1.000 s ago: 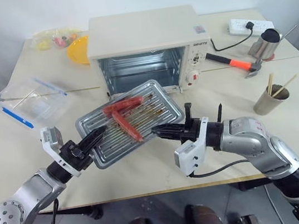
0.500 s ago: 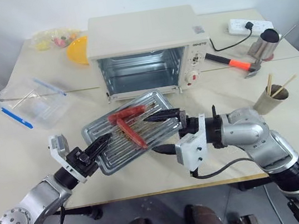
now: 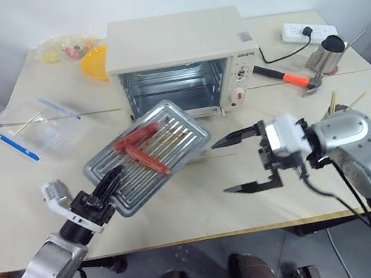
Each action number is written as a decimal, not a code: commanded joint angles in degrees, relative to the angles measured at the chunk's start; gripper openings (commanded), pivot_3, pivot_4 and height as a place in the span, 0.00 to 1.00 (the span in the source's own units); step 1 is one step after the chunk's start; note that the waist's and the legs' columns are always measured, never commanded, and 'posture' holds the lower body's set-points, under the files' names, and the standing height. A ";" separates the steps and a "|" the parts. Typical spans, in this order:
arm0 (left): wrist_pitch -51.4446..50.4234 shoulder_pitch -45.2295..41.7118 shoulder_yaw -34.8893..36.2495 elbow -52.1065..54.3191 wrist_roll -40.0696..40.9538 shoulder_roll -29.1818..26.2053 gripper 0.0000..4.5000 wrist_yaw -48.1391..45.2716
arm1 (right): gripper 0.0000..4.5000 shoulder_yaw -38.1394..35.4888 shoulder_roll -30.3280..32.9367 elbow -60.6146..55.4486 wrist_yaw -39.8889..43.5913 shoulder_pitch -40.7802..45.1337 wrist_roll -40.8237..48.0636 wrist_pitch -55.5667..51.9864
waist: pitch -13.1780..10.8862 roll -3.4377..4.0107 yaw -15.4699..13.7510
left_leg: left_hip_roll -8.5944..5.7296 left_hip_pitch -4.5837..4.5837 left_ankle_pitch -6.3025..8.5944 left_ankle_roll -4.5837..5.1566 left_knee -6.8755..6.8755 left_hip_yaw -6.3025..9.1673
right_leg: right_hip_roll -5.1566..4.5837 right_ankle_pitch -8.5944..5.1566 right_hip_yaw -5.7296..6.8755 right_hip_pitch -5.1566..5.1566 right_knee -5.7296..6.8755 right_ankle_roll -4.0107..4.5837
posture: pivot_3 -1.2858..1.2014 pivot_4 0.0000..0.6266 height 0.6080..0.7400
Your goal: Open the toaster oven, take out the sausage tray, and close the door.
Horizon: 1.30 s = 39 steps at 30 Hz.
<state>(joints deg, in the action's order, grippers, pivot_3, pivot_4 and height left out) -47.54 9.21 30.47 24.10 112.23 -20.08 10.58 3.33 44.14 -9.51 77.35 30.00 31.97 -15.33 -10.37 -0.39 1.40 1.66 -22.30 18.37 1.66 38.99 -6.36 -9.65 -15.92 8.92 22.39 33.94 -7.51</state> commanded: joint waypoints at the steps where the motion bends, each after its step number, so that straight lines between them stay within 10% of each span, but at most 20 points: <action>1: 3.74 6.95 2.94 6.63 0.77 3.35 0.00 -0.44 | 0.99 -5.61 -1.01 13.59 10.13 4.28 4.51 4.90 | 0.00 0.00 0.20 | 0.00 0.01 0.02 0.03 0.00 -0.06 | 0.00 0.00 -0.04 -0.01 -0.05 0.00 | 0.52 0.24 1.00; 12: 12.00 18.81 8.57 8.38 0.77 10.13 0.00 -4.66 | 0.99 1.46 1.80 47.09 15.15 11.19 -8.06 23.05 | -0.01 0.03 -0.14 | 0.06 0.02 0.20 0.09 0.10 -0.30 | 0.05 -0.04 -0.23 0.05 -0.13 0.07 | 0.52 0.24 1.00; 27: 21.25 16.80 13.52 1.95 0.77 13.61 0.00 -7.51 | 0.00 4.77 -5.92 71.07 12.24 20.69 -18.25 34.73 | -0.01 0.04 0.40 | 0.14 0.12 0.26 0.07 0.13 -0.46 | 0.08 -0.06 -0.35 0.09 -0.21 0.11 | 0.52 0.24 1.00; 39: 23.43 18.24 8.94 2.67 0.30 15.33 0.00 -6.81 | 0.00 0.84 -15.13 74.55 10.78 24.89 -21.24 38.87 | -0.01 0.04 0.23 | 0.13 0.09 0.29 0.08 0.16 -0.46 | 0.07 -0.05 -0.39 0.07 -0.12 0.09 | 0.52 0.24 1.00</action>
<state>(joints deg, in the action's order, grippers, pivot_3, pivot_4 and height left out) -24.32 26.58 39.26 24.83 112.29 -4.79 4.42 6.14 29.43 65.56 88.06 53.07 9.93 22.55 -10.38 -0.35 1.63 1.79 -22.21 18.65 1.74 39.15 -6.81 -9.58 -15.97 8.53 22.47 33.83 -7.42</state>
